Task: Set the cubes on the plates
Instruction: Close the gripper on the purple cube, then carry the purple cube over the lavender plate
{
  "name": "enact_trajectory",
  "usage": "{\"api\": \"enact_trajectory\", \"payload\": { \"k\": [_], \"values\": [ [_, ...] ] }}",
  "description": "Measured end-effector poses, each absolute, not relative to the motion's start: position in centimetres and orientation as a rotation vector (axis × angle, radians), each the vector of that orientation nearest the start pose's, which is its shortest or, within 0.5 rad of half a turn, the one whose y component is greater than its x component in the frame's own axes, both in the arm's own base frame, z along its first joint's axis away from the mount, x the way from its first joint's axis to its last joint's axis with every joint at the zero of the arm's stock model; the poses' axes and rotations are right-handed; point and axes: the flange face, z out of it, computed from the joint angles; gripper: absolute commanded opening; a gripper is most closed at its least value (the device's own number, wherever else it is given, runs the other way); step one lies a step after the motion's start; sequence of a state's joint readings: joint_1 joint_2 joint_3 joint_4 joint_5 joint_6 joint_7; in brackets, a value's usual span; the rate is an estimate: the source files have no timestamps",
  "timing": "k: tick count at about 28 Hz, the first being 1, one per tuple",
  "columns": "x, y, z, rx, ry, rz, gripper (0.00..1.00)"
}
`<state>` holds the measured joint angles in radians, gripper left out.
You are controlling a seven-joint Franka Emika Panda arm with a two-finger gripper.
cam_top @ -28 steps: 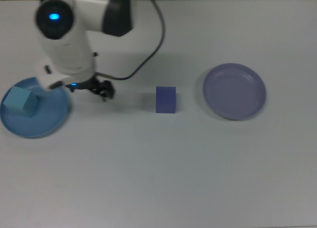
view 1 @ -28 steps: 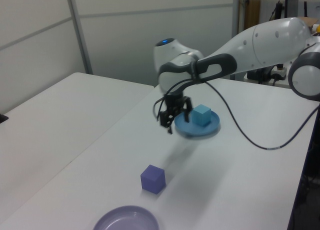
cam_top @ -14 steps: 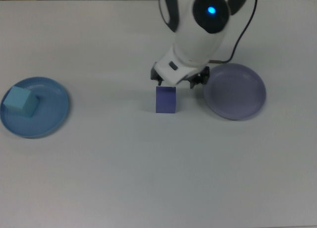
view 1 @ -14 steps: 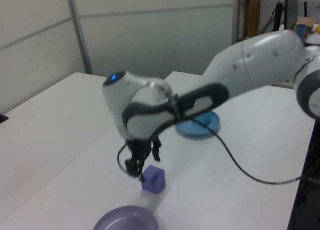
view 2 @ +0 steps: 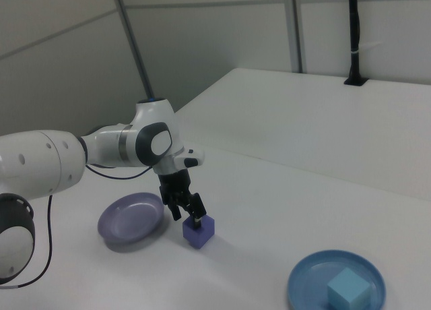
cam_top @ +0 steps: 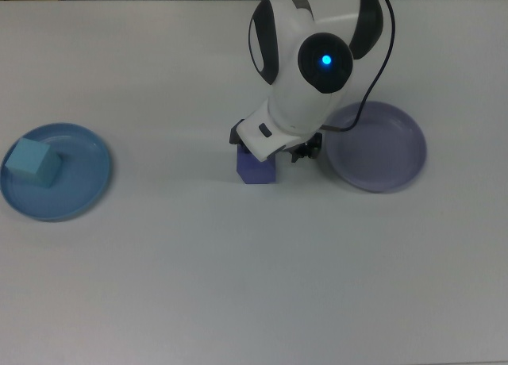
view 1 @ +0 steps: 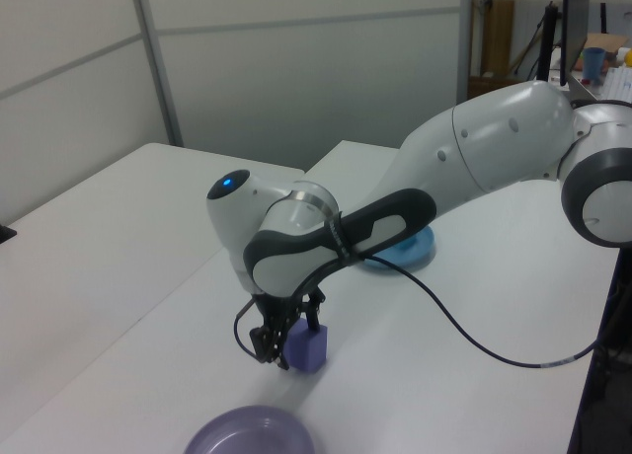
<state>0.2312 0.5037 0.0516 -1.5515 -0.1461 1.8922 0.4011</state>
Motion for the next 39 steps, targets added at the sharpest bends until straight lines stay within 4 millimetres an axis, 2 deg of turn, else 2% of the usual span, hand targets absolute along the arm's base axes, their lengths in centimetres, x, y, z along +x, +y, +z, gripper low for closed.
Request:
{"api": "enact_trajectory", "payload": {
  "k": [8,13,16,19,20,22,24,30,36,37,39],
  "values": [
    [65.4,15.8,34.9,-3.301,0.146,0.179,1.00],
    [65.8,13.8,34.4,-3.346,0.164,0.168,1.00],
    [66.0,13.1,33.4,-3.349,0.174,0.151,0.81],
    [65.8,13.1,32.4,-3.347,0.169,0.152,0.55],
    [65.7,13.2,32.1,-3.347,0.173,0.155,0.43],
    [65.5,13.6,31.7,-3.347,0.191,0.157,0.35],
    [65.4,13.9,31.7,-3.345,0.208,0.155,0.34],
    [65.0,16.3,32.8,-3.341,0.183,0.116,0.34],
    [63.4,21.4,37.7,-3.325,0.128,-0.003,0.34],
    [62.8,22.7,38.6,-3.321,0.107,-0.025,0.34],
    [61.9,24.6,39.6,-3.316,0.086,-0.051,0.35]
  ]
}}
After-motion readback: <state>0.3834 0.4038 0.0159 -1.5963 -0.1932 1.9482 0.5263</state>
